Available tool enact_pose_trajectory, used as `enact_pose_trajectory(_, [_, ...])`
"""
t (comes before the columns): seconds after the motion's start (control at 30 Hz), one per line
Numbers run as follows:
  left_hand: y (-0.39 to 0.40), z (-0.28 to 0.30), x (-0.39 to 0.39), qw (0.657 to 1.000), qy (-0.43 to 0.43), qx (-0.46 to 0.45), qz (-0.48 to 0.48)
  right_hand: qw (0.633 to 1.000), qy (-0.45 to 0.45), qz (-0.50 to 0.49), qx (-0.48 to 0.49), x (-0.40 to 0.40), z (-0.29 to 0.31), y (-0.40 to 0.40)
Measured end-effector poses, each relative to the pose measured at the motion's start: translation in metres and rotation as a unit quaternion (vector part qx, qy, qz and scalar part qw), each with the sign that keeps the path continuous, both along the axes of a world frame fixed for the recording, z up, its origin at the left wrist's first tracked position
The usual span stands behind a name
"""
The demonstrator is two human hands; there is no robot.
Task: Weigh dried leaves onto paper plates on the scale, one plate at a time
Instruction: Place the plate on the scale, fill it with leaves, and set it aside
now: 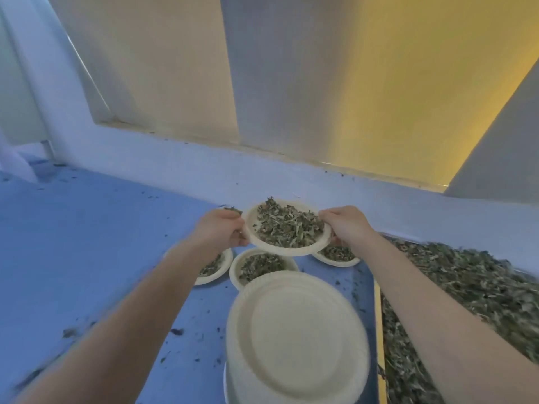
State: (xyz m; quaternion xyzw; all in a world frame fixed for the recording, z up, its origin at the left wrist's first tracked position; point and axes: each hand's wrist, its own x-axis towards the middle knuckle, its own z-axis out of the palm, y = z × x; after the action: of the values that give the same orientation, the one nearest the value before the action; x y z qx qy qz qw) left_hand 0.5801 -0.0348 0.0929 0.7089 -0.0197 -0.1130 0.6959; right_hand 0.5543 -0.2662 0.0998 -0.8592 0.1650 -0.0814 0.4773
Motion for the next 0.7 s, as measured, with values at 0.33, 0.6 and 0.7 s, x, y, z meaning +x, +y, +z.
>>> enact_pose_trajectory(0.33, [-0.065,-0.081,0.031,0.941,0.075,0.081,-0.320,0.970,0.181,-0.063,-0.152,-0.016,-0.084,-0.071])
enact_pose_trajectory(0.6, [-0.091,-0.095,0.043,0.866,-0.009,0.291,-0.407,0.910,0.252,-0.027,-0.328,-0.010,-0.100,-0.094])
enact_pose_trajectory(0.7, [-0.089,-0.094,0.046,0.857,-0.037,0.321,-0.401,0.900,0.261,-0.018,-0.348,-0.003,-0.105,-0.097])
